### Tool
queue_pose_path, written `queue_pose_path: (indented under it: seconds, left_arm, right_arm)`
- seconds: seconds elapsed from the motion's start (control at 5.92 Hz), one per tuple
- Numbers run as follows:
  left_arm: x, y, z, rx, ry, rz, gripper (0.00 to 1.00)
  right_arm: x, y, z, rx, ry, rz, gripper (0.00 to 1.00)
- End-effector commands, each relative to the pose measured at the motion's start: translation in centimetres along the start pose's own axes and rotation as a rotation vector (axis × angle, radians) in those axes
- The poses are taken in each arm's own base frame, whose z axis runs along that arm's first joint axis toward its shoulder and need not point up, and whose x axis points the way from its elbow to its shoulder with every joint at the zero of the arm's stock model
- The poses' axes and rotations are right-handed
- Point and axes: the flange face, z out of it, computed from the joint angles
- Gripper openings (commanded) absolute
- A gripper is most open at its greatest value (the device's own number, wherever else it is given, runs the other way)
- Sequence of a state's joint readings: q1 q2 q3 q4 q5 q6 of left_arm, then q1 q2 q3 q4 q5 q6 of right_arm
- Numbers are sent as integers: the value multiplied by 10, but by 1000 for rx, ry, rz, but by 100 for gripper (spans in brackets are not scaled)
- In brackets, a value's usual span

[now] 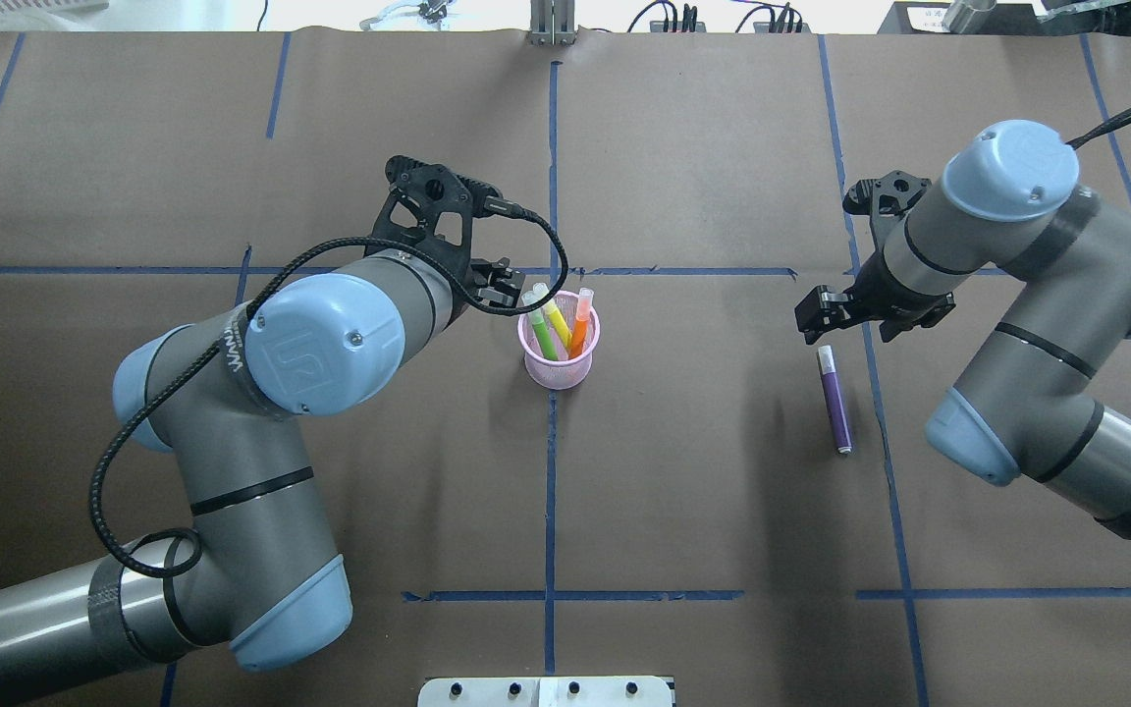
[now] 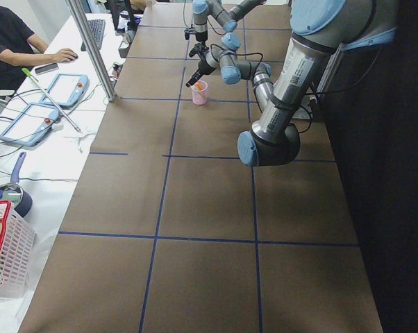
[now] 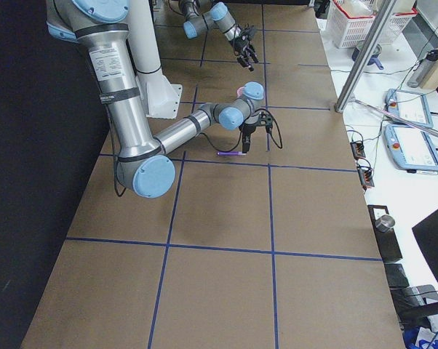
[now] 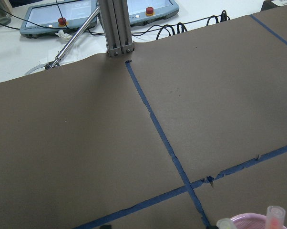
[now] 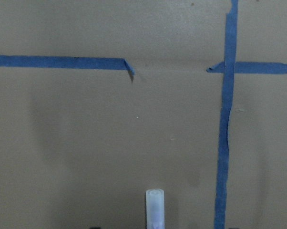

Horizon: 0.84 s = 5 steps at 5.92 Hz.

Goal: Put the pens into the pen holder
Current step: 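Lower the right gripper onto the purple marker and grasp it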

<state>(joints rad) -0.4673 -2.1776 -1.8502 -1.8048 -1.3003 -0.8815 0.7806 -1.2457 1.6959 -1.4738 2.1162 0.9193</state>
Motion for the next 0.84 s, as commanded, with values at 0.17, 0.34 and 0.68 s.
queue_pose_path:
  seconds: [0.17, 0.34, 0.68]
  left_arm:
    - [-3, 2, 0, -2, -3, -6, 74]
    - [-3, 2, 0, -1, -1, -8, 74]
    - [-3, 2, -1, 0, 0, -10, 75]
  right_arm:
    - [-15, 10, 24, -64, 27, -5, 82]
    - [-14, 13, 28, -74, 32, -5, 78]
    - [-14, 17, 36, -79, 38, -10, 74]
